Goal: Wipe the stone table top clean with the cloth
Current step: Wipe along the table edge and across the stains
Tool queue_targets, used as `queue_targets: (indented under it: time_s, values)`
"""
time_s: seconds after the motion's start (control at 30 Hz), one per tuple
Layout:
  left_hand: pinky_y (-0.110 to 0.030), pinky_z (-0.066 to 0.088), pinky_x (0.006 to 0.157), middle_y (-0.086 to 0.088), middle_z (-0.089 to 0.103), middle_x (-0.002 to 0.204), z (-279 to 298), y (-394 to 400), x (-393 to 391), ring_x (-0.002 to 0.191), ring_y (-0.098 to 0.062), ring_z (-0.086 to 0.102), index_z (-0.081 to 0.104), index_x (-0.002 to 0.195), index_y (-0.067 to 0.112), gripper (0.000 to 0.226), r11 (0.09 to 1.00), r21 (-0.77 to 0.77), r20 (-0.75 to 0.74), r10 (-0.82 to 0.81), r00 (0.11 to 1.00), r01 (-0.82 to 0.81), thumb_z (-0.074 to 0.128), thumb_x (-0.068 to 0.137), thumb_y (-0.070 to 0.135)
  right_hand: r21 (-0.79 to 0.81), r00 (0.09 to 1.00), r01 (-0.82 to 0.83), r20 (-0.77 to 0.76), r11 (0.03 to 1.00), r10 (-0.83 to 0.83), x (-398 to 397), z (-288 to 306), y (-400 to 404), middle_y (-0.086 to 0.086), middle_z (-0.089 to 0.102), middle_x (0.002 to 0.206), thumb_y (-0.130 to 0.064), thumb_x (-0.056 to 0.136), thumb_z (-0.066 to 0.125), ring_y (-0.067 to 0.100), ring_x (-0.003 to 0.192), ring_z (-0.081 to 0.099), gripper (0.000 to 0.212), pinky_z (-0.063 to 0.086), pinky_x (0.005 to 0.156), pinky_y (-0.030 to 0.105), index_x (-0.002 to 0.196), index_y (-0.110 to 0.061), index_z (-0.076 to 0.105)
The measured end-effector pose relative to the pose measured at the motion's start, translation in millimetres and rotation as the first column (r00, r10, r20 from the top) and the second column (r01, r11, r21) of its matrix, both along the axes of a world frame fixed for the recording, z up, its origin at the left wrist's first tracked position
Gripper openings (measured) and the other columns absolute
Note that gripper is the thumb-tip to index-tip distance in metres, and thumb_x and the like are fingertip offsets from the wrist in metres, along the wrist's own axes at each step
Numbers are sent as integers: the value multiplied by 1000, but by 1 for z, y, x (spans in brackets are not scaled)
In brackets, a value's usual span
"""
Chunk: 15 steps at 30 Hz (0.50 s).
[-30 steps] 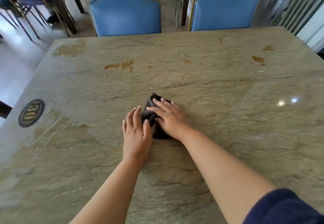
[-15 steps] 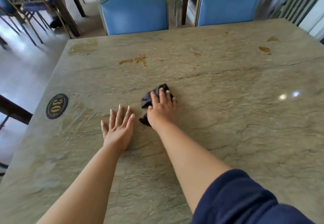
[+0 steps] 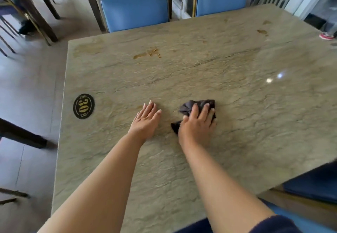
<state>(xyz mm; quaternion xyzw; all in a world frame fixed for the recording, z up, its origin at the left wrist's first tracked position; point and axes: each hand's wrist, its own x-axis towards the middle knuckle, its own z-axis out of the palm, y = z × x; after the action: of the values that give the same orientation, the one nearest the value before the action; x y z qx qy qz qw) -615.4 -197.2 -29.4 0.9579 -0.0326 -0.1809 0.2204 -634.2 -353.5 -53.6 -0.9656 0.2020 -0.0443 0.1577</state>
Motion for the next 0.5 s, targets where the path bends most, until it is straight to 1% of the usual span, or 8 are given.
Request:
queue_targets:
  time_s: [0.03, 0.1, 0.17, 0.23, 0.3, 0.4, 0.43, 0.5]
  values:
    - [-28, -4, 119, 3, -7, 162, 0, 1, 0, 148, -16, -11, 5, 154, 20, 51, 1000, -11, 22, -8, 1000, 9, 22, 106, 19, 0, 995, -98, 17, 995, 98, -4, 0, 18, 9, 7, 160, -38, 97, 37, 30, 146, 4, 55, 5, 117, 47, 149, -26, 23]
    - [-27, 6, 118, 6, 13, 162, 4, 6, 2, 148, -12, 7, 23, 152, 25, 48, 996, -79, 95, 59, 994, -52, 23, 105, 32, -14, 932, -361, 20, 932, 361, -2, -4, 35, 6, 7, 161, -36, 98, 37, 27, 147, 3, 53, 3, 118, 45, 149, -30, 24]
    - [-30, 16, 116, 9, 27, 157, 1, 20, 11, 144, -12, 22, 34, 148, 32, 47, 995, -70, 219, 90, 971, -76, 25, 102, 43, -11, 865, -497, 67, 868, 497, 20, -10, 30, 4, 16, 160, -32, 98, 37, 26, 147, 10, 48, 7, 118, 45, 145, -31, 34]
    - [-35, 9, 118, 13, 20, 159, -7, 44, 22, 147, -11, 14, 28, 148, 40, 50, 992, 108, 285, 25, 958, -58, 22, 100, 51, -19, 883, -459, 105, 888, 458, 54, -15, 18, 5, 22, 158, -32, 96, 37, 27, 145, 16, 47, 10, 117, 44, 142, -32, 40]
    - [-43, -6, 120, 17, 5, 161, -17, 67, 28, 148, -8, -5, 12, 148, 50, 51, 976, 215, 252, -18, 968, -38, 14, 98, 56, -33, 940, -338, 39, 941, 339, 92, -14, 11, 4, 15, 160, -35, 99, 33, 25, 146, 11, 46, 7, 118, 43, 145, -33, 33]
    - [-49, -10, 118, 20, 0, 160, -27, 77, 23, 147, -5, -13, 5, 148, 53, 52, 973, 227, 319, -42, 947, -33, 12, 97, 61, -25, 988, -145, -55, 989, 144, 135, -6, 23, 2, 3, 161, -40, 101, 27, 25, 147, 0, 48, 1, 119, 44, 149, -32, 23]
    - [-49, -9, 119, 21, 0, 160, -28, 76, 22, 146, -4, -13, 7, 149, 49, 54, 976, 214, 350, -32, 936, -47, 12, 97, 62, -18, 989, -122, -82, 992, 120, 144, -4, 32, 2, 1, 161, -41, 101, 26, 26, 147, -2, 49, 0, 118, 45, 149, -32, 21]
    - [-47, -7, 120, 19, 2, 160, -29, 75, 22, 146, -1, -11, 10, 153, 37, 63, 983, 163, 378, 14, 926, -81, 12, 96, 64, -6, 980, -178, -95, 984, 177, 153, -1, 57, 3, 1, 161, -43, 100, 27, 27, 147, -2, 51, 0, 118, 45, 150, -31, 20]
